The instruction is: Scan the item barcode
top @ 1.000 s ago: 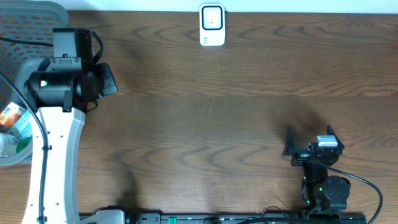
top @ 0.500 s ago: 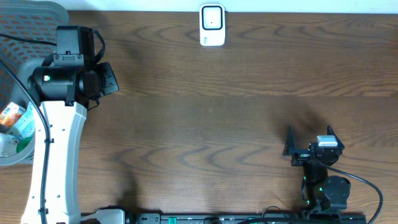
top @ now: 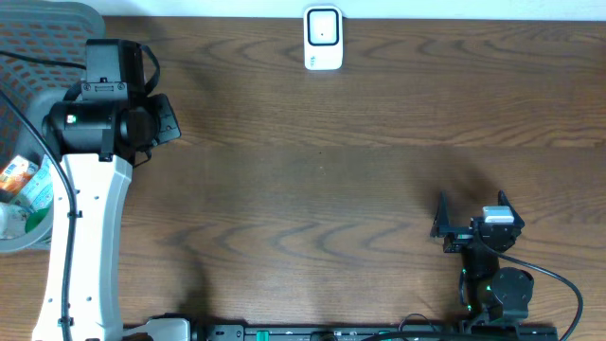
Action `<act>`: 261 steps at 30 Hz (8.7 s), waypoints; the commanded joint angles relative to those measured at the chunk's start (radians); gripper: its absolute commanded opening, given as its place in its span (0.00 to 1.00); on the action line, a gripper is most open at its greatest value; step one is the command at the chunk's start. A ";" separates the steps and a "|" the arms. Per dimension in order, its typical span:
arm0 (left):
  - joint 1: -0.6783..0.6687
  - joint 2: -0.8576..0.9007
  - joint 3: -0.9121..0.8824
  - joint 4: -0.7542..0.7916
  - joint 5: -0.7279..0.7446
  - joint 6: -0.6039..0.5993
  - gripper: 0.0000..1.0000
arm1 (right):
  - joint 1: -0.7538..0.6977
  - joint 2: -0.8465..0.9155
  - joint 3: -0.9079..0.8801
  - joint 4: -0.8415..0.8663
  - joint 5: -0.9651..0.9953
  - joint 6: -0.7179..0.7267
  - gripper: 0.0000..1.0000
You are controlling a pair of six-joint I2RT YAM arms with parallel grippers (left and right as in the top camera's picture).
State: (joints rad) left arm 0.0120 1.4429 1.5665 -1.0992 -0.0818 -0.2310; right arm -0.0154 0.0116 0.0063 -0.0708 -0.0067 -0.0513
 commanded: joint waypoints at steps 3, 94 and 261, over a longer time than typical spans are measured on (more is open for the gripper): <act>0.004 0.006 0.019 0.008 -0.009 0.012 0.11 | 0.003 -0.006 -0.001 -0.004 0.005 0.002 0.99; 0.004 0.007 0.019 0.114 -0.010 0.011 0.11 | 0.003 -0.006 -0.001 -0.004 0.005 0.002 0.99; 0.004 0.006 0.019 0.114 -0.009 0.011 0.82 | 0.008 -0.006 -0.001 -0.004 0.005 0.002 0.99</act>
State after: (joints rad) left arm 0.0120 1.4429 1.5665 -0.9840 -0.0818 -0.2283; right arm -0.0154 0.0116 0.0063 -0.0708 -0.0067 -0.0513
